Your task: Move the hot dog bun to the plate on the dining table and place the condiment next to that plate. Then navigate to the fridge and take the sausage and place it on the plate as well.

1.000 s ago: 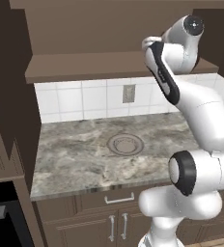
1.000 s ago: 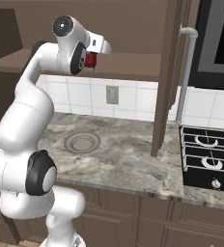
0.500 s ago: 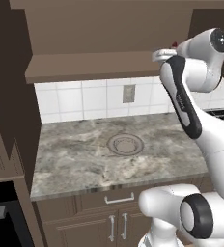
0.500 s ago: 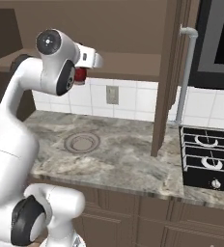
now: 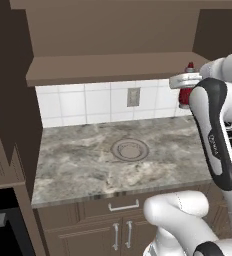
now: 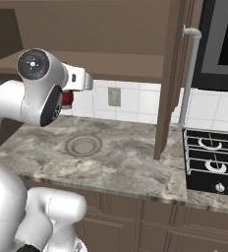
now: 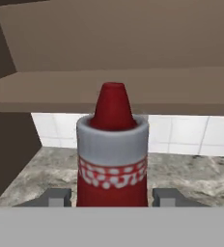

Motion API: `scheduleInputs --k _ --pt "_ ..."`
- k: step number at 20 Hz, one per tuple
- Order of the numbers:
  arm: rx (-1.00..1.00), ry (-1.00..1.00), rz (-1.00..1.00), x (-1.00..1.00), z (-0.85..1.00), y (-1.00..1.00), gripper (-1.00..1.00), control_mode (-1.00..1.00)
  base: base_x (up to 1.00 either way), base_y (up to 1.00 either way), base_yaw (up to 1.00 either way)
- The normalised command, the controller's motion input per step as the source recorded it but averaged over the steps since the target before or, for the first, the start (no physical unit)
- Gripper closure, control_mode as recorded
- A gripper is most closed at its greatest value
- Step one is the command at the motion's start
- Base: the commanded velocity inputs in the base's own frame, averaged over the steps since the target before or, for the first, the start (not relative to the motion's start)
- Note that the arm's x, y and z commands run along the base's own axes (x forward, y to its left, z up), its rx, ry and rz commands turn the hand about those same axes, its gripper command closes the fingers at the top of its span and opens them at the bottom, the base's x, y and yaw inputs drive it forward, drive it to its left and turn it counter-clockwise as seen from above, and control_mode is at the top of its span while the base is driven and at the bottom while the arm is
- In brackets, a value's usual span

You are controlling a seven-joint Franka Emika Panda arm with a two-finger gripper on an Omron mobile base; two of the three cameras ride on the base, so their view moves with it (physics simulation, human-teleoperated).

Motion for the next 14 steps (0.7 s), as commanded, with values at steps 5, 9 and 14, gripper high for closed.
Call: scheduleInputs --k 5,9,14 --pt "-0.07 0.14 0.00 -0.65 -0.34 0.68 1.00 -1.00 0.00 0.00 0.00" --pt "-0.06 0.14 0.00 -0.23 -0.23 0.50 1.00 -1.00 0.00 0.00 0.00" --pt "-0.03 0.05 0.00 -0.08 -0.09 0.16 1.00 1.00 -0.47 0.22 0.00"
